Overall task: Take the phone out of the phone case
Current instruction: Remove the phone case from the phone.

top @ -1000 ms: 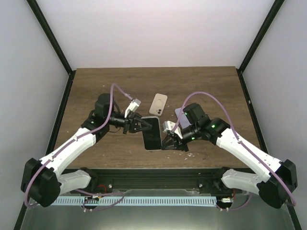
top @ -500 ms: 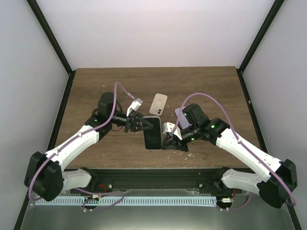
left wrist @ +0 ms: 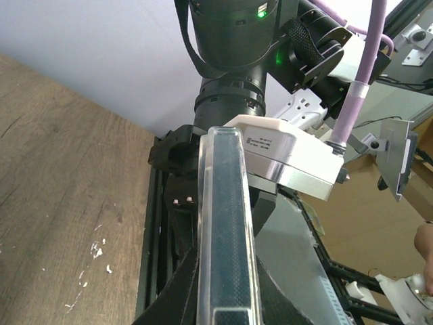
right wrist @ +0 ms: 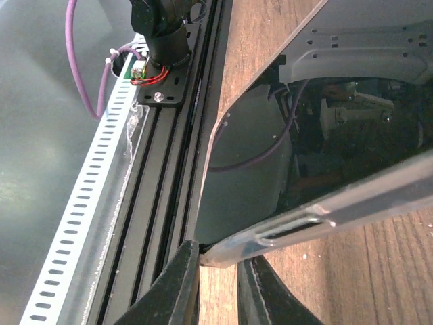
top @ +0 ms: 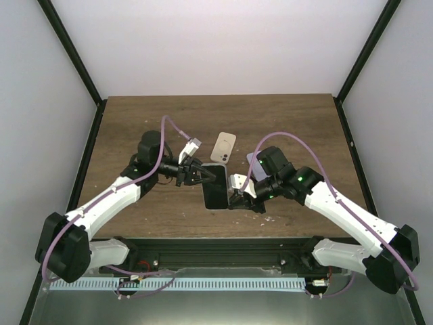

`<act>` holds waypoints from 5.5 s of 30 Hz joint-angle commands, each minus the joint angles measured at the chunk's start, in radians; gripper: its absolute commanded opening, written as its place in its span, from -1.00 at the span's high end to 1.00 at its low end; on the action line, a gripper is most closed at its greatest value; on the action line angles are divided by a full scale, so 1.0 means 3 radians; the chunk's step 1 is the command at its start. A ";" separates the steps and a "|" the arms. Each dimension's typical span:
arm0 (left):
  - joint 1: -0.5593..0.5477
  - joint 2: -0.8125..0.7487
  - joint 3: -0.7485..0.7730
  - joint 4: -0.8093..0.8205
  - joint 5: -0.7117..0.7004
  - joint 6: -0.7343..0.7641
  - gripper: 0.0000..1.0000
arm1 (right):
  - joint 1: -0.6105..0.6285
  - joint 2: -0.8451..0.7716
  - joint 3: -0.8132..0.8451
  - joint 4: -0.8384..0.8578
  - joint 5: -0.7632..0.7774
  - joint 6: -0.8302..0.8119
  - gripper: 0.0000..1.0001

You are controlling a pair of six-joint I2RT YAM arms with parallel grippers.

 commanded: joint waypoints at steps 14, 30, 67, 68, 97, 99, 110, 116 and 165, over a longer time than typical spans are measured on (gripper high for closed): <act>-0.0101 0.0071 0.0074 -0.0005 0.0211 -0.0325 1.00 | 0.0058 0.0115 0.0230 0.0169 0.0794 -0.0693 0.78; -0.0172 0.0076 0.0111 -0.0169 0.0216 -0.0208 1.00 | 0.0053 0.0188 0.0211 0.0401 0.0939 -0.0546 0.78; 0.0263 -0.0266 -0.0111 0.0332 -0.0203 -0.0427 1.00 | -0.0347 0.0237 0.0080 0.0449 -0.0372 0.0880 0.01; 0.0263 -0.0270 -0.0113 0.0332 -0.0202 -0.0428 1.00 | -0.0346 0.0243 0.0089 0.0439 -0.0399 0.0870 0.01; -0.0020 -0.0154 -0.0036 0.0218 0.0120 -0.0372 1.00 | -0.0529 0.0701 0.0214 0.0766 0.0110 0.0966 0.06; -0.0036 -0.0149 -0.0030 0.0188 0.0133 -0.0350 1.00 | -0.0539 0.0724 0.0230 0.0797 0.0113 0.0992 0.05; -0.0089 -0.0128 -0.0017 0.0144 0.0161 -0.0314 1.00 | -0.0589 0.0824 0.0400 0.0962 -0.0153 0.1220 0.00; -0.0093 -0.0131 -0.0012 0.0103 0.0151 -0.0283 1.00 | -0.0596 0.0861 0.0520 0.0958 -0.0515 0.1263 -0.06; -0.0187 -0.1003 -0.1288 -0.0410 -0.4122 -0.0957 -0.22 | -0.0596 0.1432 -0.0173 0.1297 -0.0830 0.2202 0.99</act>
